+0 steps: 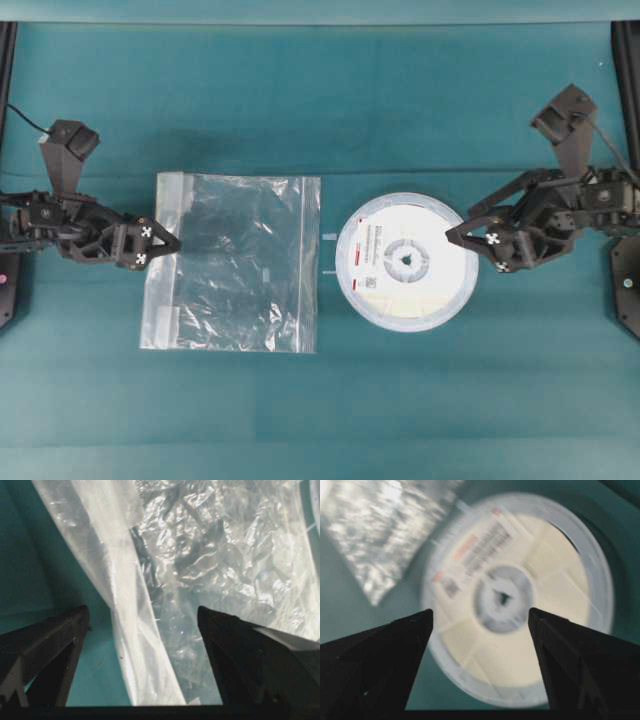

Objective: Take out the reel from the clear zip bag.

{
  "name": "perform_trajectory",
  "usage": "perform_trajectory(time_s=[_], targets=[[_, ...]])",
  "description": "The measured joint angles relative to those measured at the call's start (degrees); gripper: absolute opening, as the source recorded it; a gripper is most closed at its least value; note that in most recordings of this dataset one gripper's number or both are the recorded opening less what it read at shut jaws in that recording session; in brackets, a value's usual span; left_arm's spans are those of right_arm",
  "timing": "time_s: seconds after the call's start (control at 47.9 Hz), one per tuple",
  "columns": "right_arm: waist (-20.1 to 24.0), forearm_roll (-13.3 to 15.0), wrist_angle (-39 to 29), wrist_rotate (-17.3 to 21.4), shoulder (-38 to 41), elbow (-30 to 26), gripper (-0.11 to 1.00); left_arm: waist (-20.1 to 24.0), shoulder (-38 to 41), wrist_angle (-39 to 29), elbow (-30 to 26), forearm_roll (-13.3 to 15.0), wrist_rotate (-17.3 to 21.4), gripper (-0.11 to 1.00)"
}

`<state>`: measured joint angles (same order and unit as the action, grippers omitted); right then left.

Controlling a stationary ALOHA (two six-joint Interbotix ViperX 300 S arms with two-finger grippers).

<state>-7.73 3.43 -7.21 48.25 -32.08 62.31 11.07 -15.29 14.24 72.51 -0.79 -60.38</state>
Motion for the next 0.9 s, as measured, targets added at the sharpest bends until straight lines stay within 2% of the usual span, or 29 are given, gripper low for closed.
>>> perform_trajectory(time_s=[0.125,0.292,0.522,0.898], targets=[[0.6,3.0,1.8,-0.3,-2.8,0.8,0.89,0.0,-2.8,-1.8,0.1,0.1,1.9,0.94],[0.9,4.9,1.8,-0.9,-6.0,1.7,0.89,0.0,-9.5,-7.1,-0.2,0.0,5.4,0.94],[1.8,5.4,1.8,-4.9,-9.8,2.5,0.89,0.0,-19.1,-16.7,-0.7,-0.1,11.4,0.94],[2.1,5.4,1.9,-9.6,-12.2,2.7,0.89,0.0,-34.1,-22.7,-1.8,-0.2,26.2,0.93]])
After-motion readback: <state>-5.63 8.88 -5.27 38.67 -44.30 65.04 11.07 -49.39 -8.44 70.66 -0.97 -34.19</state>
